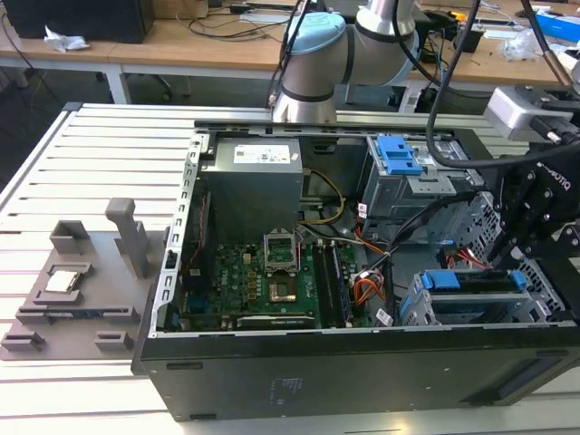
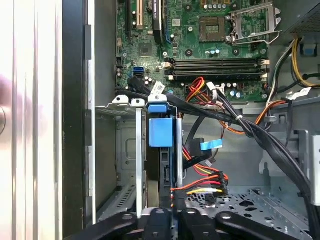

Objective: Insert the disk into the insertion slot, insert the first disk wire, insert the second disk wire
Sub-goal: 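Insert the first disk wire, then insert the second disk wire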

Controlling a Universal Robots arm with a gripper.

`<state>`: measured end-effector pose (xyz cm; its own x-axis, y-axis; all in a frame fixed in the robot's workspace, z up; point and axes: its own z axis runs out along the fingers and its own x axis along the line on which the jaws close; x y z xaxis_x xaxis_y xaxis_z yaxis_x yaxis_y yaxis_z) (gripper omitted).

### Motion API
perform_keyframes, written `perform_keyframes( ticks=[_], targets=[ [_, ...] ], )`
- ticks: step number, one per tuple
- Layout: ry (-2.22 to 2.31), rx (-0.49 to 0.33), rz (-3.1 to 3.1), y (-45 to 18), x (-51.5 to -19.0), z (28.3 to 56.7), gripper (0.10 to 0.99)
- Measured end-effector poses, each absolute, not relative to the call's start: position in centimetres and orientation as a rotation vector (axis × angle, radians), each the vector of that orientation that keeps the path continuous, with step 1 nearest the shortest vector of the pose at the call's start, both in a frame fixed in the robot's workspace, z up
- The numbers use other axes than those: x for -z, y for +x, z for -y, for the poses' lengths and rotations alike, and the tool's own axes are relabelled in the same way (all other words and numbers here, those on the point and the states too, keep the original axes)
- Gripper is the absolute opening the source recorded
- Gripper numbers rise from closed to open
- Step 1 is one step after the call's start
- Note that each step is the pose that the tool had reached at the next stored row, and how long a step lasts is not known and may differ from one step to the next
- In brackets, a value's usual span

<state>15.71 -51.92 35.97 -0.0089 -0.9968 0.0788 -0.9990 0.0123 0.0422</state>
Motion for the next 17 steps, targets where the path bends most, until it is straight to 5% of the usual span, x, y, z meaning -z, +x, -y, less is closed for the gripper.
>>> perform_keyframes(
  ticks=[1,12,14,17],
  targets=[
    [2.149,-0.039,2.172,15.71,-36.44,51.85,0.106],
    [2.149,-0.039,2.172,15.71,-36.66,51.85,0.114],
    [2.149,-0.039,2.172,15.71,-36.66,51.85,0.235],
    [2.149,-0.039,2.172,15.68,-36.65,51.85,0.302]
  ],
)
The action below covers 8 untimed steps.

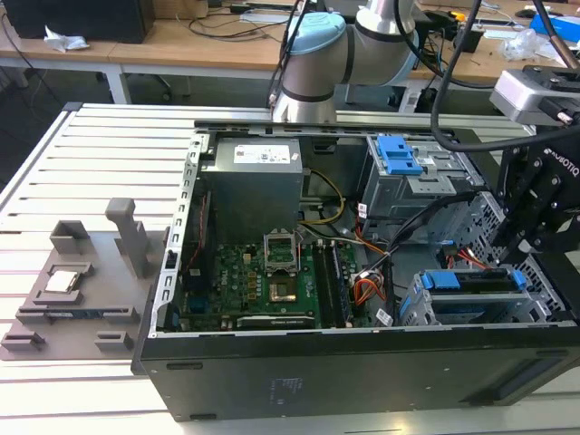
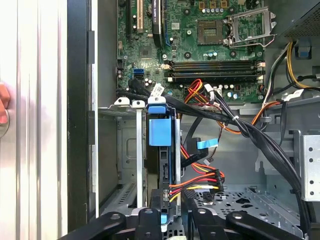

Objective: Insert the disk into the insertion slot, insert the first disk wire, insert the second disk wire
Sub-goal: 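Insert the second disk wire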

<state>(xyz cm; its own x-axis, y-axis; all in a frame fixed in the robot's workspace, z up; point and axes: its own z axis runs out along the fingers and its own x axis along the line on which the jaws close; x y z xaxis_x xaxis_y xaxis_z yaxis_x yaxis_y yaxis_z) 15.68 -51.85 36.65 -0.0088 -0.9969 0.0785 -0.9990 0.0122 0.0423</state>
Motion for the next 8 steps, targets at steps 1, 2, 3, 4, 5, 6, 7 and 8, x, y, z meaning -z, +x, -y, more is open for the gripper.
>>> perform_keyframes(
  ticks=[1,2,3,4,5,6,7,8],
  targets=[
    [2.149,-0.039,2.172,15.6,-36.3,51.8,0.302],
    [2.149,-0.039,2.172,15.4,-36.0,51.8,0.302],
    [2.15,-0.039,2.171,15.1,-35.7,51.5,0.302],
    [2.15,-0.041,2.169,14.7,-35.6,51.1,0.302],
    [2.149,-0.042,2.169,14.5,-35.6,50.8,0.302],
    [2.149,-0.043,2.168,14.3,-35.6,50.5,0.302],
    [2.148,-0.045,2.168,14.1,-35.6,50.1,0.302],
    [2.147,-0.046,2.167,13.9,-35.6,49.8,0.302]
  ],
)
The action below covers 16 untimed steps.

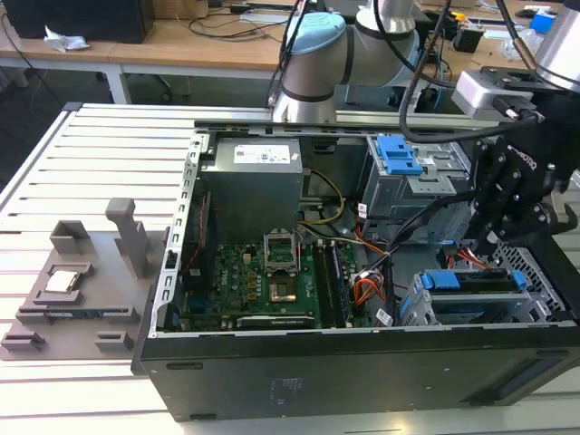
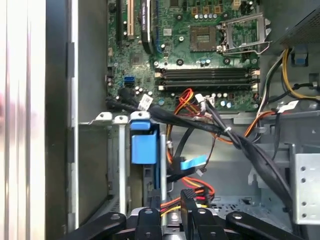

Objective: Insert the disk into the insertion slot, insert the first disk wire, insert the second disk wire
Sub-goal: 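Insert the second disk wire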

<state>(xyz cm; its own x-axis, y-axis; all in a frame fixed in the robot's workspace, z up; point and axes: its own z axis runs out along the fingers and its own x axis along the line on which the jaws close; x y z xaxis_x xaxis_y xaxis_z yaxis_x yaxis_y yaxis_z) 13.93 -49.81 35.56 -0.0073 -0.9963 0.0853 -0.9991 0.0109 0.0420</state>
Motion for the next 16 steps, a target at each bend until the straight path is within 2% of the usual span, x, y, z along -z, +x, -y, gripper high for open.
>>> perform_keyframes(
  ticks=[9,16],
  targets=[
    [2.118,-0.109,2.141,10.8,-35.1,47.9,0.302],
    [2.131,-0.185,2.058,10.6,-34.7,47.5,0.302]
  ],
)
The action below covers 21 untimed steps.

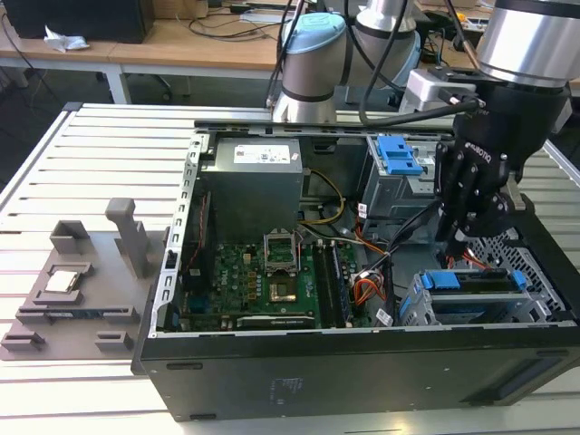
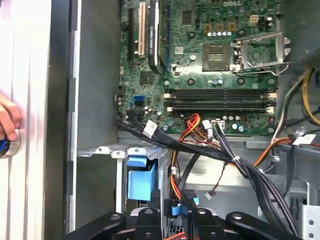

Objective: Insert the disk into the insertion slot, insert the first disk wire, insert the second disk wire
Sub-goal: 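Insert the second disk wire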

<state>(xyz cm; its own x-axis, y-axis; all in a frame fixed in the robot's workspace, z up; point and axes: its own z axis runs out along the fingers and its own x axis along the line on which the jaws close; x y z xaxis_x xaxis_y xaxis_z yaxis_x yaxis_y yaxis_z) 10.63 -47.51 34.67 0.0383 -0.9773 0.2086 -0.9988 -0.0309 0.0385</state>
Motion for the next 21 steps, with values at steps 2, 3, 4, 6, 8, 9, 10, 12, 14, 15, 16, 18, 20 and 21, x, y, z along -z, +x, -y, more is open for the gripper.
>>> perform_keyframes(
  ticks=[2,3,4,6,8,9,10,12,14,15,16,18,20,21],
  targets=[
    [2.155,-0.197,2.024,10.64,-34.36,47.36,0.302],
    [2.164,-0.203,2.01,10.64,-34.28,47.35,0.302],
    [2.167,-0.209,2.001,10.64,-34.26,47.35,0.302],
    [2.167,-0.222,1.987,10.64,-34.26,47.39,0.302],
    [2.166,-0.225,1.985,10.63,-34.26,47.52,0.302],
    [2.165,-0.225,1.985,10.63,-34.24,47.59,0.302],
    [2.165,-0.225,1.985,10.63,-34.16,47.66,0.302],
    [2.165,-0.226,1.984,10.64,-34.15,47.68,0.302],
    [2.165,-0.226,1.984,10.64,-34.16,47.69,0.302],
    [2.165,-0.226,1.984,10.64,-34.15,47.69,0.302],
    [2.165,-0.226,1.984,10.64,-34.15,47.69,0.302],
    [2.165,-0.226,1.984,10.64,-34.16,47.69,0.145],
    [2.165,-0.226,1.984,10.64,-34.15,47.69,0.145],
    [2.165,-0.226,1.984,10.64,-34.15,47.69,0.145]
  ],
)
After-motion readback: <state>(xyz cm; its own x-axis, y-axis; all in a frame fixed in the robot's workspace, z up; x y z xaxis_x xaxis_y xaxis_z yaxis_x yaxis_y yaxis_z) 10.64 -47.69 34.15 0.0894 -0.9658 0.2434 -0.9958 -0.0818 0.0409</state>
